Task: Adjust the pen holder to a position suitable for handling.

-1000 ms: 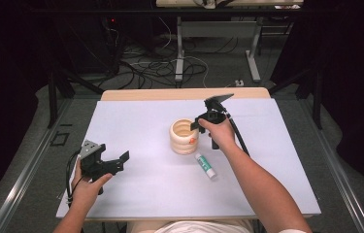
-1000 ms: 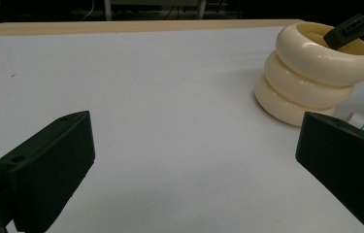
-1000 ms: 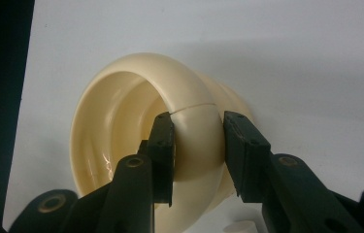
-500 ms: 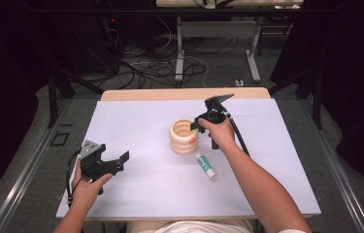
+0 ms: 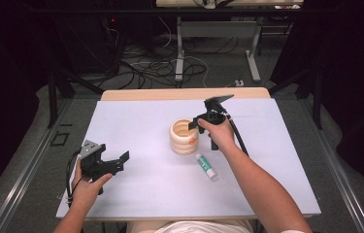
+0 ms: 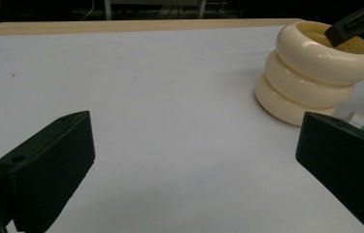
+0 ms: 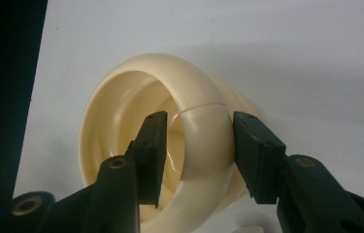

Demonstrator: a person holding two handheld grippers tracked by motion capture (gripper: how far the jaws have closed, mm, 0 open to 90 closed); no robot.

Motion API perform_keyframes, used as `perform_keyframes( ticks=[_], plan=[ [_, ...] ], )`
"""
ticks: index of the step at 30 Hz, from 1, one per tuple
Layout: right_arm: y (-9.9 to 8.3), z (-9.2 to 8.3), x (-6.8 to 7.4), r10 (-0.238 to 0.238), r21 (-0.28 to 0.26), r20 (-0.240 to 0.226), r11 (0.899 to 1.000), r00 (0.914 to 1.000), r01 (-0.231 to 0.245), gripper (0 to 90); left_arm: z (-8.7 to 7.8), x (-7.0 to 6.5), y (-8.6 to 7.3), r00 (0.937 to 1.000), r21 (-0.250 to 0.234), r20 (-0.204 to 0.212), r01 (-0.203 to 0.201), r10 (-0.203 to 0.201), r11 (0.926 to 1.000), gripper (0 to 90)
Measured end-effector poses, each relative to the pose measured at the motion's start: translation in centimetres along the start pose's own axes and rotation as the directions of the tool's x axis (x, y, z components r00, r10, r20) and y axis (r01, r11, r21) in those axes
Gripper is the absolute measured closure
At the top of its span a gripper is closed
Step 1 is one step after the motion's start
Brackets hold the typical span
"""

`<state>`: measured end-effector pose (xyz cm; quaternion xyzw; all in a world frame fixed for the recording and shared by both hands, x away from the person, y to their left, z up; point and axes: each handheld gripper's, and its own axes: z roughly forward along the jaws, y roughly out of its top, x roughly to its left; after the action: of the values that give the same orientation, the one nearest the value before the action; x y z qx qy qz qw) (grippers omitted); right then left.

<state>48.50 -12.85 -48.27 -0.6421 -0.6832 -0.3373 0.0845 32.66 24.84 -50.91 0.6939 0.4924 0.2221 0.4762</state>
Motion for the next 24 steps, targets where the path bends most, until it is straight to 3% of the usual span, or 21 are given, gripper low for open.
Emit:
perform_keyframes(
  ticks=[7, 14, 18, 24],
  plan=[
    [-0.6, -0.5, 0.8, -0.075, -0.062, 0.021, 0.995, 0.9970, 0.076, 47.6, 0.0, 0.0, 0.0, 1.0000, 0.004, 0.000, 0.000, 0.000, 1.0000, 0.5],
    [-1.1, -1.4, 1.5, -0.150, -0.112, 0.049, 0.982, 0.9874, 0.155, 36.3, 0.0, 0.0, 0.0, 1.0000, 0.005, 0.001, 0.000, 0.000, 1.0000, 0.5],
    [-1.4, -1.6, 1.6, -0.217, -0.150, 0.076, 0.962, 0.9733, 0.226, 27.3, 0.0, -0.1, 0.0, 1.0000, 0.005, 0.003, 0.001, -0.001, 1.0000, 0.5],
    [-2.1, -2.1, 2.0, -0.279, -0.179, 0.113, 0.938, 0.9536, 0.296, 22.3, 0.1, -0.1, 0.0, 1.0000, 0.011, 0.003, -0.009, 0.009, 0.9999, 0.5]
  ],
)
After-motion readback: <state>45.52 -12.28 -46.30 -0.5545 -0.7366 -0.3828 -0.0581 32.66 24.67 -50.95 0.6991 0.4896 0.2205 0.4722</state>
